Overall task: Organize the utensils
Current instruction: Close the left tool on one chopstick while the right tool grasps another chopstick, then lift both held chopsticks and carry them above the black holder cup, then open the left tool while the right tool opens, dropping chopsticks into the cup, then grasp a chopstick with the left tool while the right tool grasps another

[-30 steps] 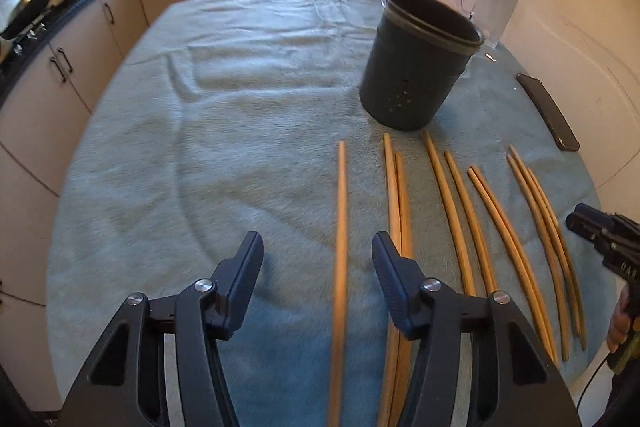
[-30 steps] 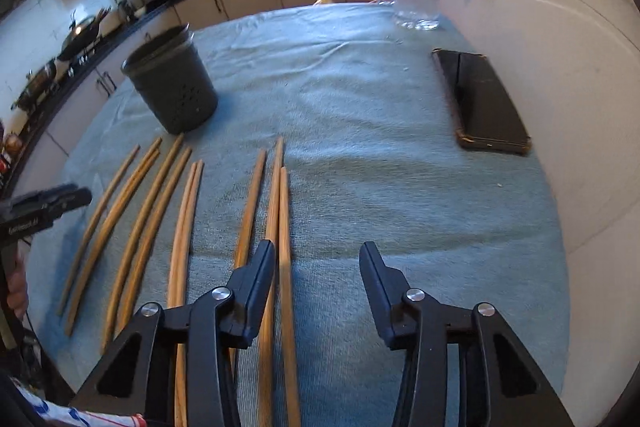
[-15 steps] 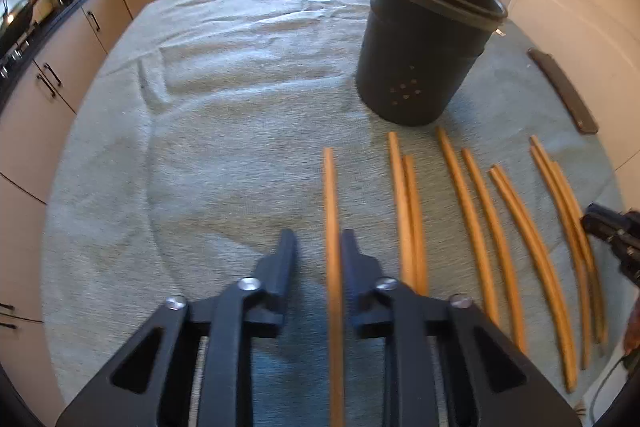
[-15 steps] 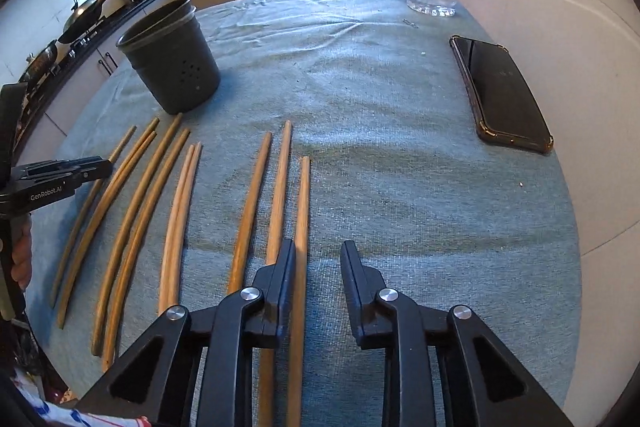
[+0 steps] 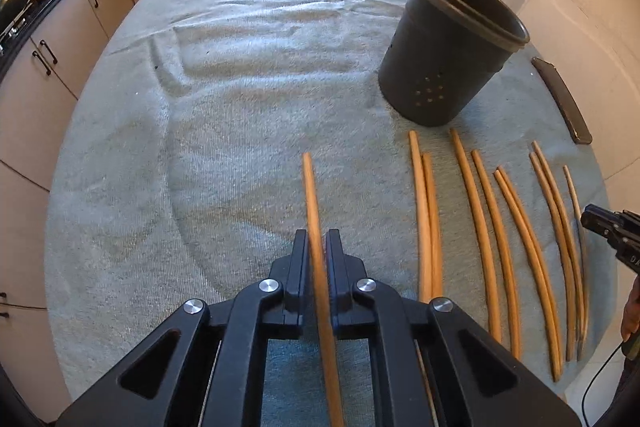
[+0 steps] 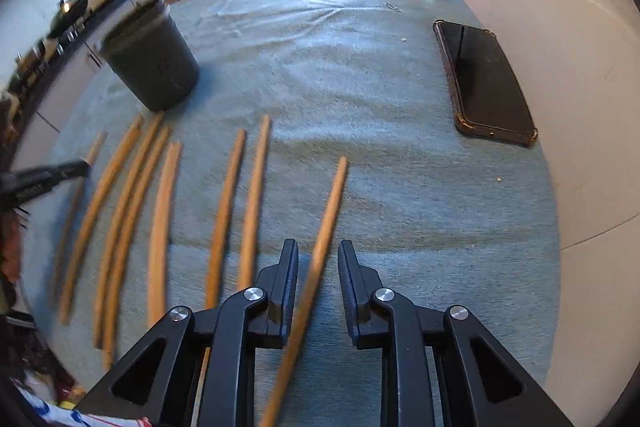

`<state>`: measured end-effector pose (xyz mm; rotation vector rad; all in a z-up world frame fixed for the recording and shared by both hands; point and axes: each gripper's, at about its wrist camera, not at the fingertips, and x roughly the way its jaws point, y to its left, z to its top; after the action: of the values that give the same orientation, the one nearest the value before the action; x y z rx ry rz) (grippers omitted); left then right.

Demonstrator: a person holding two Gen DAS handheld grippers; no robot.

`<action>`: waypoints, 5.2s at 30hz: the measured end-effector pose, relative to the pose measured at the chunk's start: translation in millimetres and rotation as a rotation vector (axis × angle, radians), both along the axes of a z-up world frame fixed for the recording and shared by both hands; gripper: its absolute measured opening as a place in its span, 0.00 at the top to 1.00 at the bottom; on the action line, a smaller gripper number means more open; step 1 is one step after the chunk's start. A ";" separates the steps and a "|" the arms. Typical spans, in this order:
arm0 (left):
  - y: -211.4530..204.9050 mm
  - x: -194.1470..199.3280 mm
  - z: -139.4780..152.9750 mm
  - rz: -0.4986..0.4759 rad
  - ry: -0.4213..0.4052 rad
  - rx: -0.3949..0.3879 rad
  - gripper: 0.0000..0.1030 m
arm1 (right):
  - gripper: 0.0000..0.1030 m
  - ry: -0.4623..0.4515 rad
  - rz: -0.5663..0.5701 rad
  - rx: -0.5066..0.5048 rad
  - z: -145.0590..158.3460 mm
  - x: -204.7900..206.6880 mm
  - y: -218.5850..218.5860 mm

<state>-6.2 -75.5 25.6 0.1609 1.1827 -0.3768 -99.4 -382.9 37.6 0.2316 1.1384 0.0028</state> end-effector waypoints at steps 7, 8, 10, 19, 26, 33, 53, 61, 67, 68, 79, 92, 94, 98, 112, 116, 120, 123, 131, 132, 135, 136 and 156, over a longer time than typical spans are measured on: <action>-15.7 10.6 -5.0 -0.039 0.045 0.078 0.85 | 0.71 0.080 0.003 -0.035 -5.7 16.7 4.6; -19.2 13.0 -4.6 -0.051 0.054 0.096 0.85 | 0.71 0.100 0.007 -0.040 -7.8 19.7 5.9; -23.0 17.3 -4.2 -0.058 0.067 0.110 0.85 | 0.71 0.135 0.015 -0.055 -11.3 29.4 8.2; -27.4 21.9 -1.4 -0.070 0.040 0.120 0.95 | 0.94 0.173 0.116 -0.191 -13.2 57.5 32.1; 6.4 -20.6 49.5 -0.015 -0.140 -0.044 0.95 | 0.94 -0.001 0.077 -0.115 17.1 25.2 28.5; 27.1 -85.6 105.6 -0.044 -0.325 -0.166 0.95 | 0.94 -0.238 0.046 -0.097 71.9 -37.1 33.4; 38.5 -171.1 178.6 -0.042 -0.594 -0.325 0.95 | 0.94 -0.580 0.025 -0.074 166.5 -110.4 52.0; 39.5 -150.5 200.4 -0.023 -0.621 -0.373 0.95 | 0.94 -0.616 0.029 -0.076 186.6 -93.7 48.2; 28.6 -112.3 216.3 0.001 -0.615 -0.408 0.95 | 0.94 -0.660 0.036 -0.065 203.9 -56.5 53.8; 26.0 -102.2 222.2 0.006 -0.609 -0.424 0.95 | 0.94 -0.667 0.036 -0.060 207.7 -48.8 55.5; -17.9 -18.2 272.2 0.061 -0.696 -0.455 0.95 | 0.94 -0.785 -0.008 0.069 240.6 50.1 71.8; -54.5 60.3 197.5 0.086 -0.502 -0.358 0.95 | 0.94 -0.636 -0.029 0.077 168.2 129.8 85.0; -54.5 64.9 185.5 0.087 -0.463 -0.355 0.95 | 0.94 -0.603 -0.025 0.073 154.5 134.1 85.4; -51.5 63.9 173.0 0.098 -0.444 -0.345 0.95 | 0.93 -0.555 -0.030 0.082 136.0 141.6 80.4; -16.4 24.2 199.6 0.141 -0.551 -0.341 0.57 | 0.60 -0.562 -0.051 0.063 146.5 136.6 75.4; 7.1 4.7 211.0 0.169 -0.584 -0.355 0.54 | 0.59 -0.593 -0.064 0.041 162.3 120.2 72.3; 31.5 -19.6 218.0 0.193 -0.604 -0.369 0.49 | 0.51 -0.615 -0.073 0.018 174.7 97.0 68.7; 47.4 -40.8 212.7 0.202 -0.602 -0.369 0.41 | 0.43 -0.607 -0.068 -0.010 175.0 75.1 65.6; 45.8 -67.5 127.5 0.148 -0.423 -0.275 0.38 | 0.39 -0.387 -0.040 -0.040 94.9 21.9 46.8; 42.0 -68.0 115.9 0.134 -0.396 -0.260 0.38 | 0.39 -0.362 -0.039 -0.037 84.1 16.9 43.9; 23.4 -68.0 75.1 0.056 -0.310 -0.187 0.39 | 0.43 -0.283 -0.028 -0.027 50.3 -0.4 37.3; 14.6 -67.5 60.8 0.022 -0.283 -0.154 0.46 | 0.50 -0.262 -0.022 -0.024 40.4 -6.2 36.1; -35.7 -39.0 -6.2 -0.079 -0.108 -0.101 0.94 | 0.54 -0.179 -0.014 0.023 -11.5 -24.8 25.8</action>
<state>-45.1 -111.2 19.4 0.1394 1.0508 -0.4905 -124.2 -357.1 26.1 0.2554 0.9589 0.0238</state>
